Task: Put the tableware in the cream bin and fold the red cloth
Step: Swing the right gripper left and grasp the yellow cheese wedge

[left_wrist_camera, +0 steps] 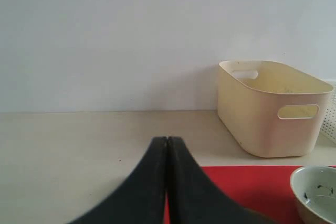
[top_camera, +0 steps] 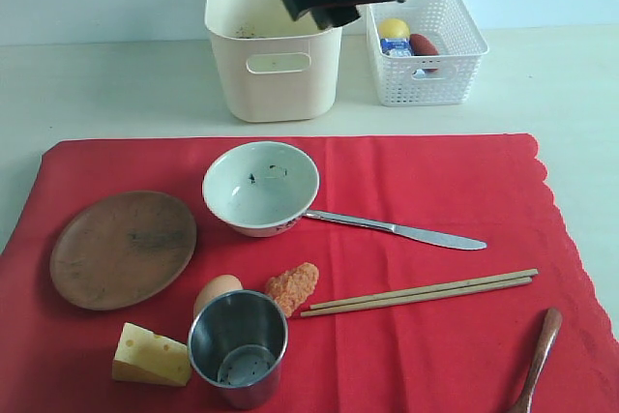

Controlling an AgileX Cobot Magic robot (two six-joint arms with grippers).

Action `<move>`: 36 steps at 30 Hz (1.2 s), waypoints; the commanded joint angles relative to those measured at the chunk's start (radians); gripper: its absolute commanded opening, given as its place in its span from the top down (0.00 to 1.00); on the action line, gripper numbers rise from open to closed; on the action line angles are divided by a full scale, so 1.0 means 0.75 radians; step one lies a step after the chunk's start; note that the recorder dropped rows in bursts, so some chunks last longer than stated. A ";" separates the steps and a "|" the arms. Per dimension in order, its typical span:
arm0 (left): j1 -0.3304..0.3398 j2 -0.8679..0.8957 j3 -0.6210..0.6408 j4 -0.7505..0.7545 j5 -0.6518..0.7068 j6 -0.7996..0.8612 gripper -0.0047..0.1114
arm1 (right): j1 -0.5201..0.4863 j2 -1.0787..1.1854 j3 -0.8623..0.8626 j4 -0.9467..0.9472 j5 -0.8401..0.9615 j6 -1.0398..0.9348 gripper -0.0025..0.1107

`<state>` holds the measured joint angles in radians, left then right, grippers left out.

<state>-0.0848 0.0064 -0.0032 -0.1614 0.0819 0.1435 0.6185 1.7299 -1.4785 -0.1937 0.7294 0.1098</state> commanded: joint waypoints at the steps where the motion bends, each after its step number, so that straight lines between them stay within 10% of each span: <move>1: -0.007 -0.009 0.004 -0.006 0.006 0.002 0.94 | 0.134 -0.007 -0.004 0.014 0.005 -0.046 0.44; 36: -0.007 -0.009 0.004 -0.006 0.006 0.002 0.94 | 0.757 0.324 -0.004 0.295 0.002 -0.294 0.44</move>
<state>-0.0848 0.0064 -0.0032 -0.1614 0.0819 0.1435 1.1733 1.9541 -1.4785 0.0218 0.7354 -0.0944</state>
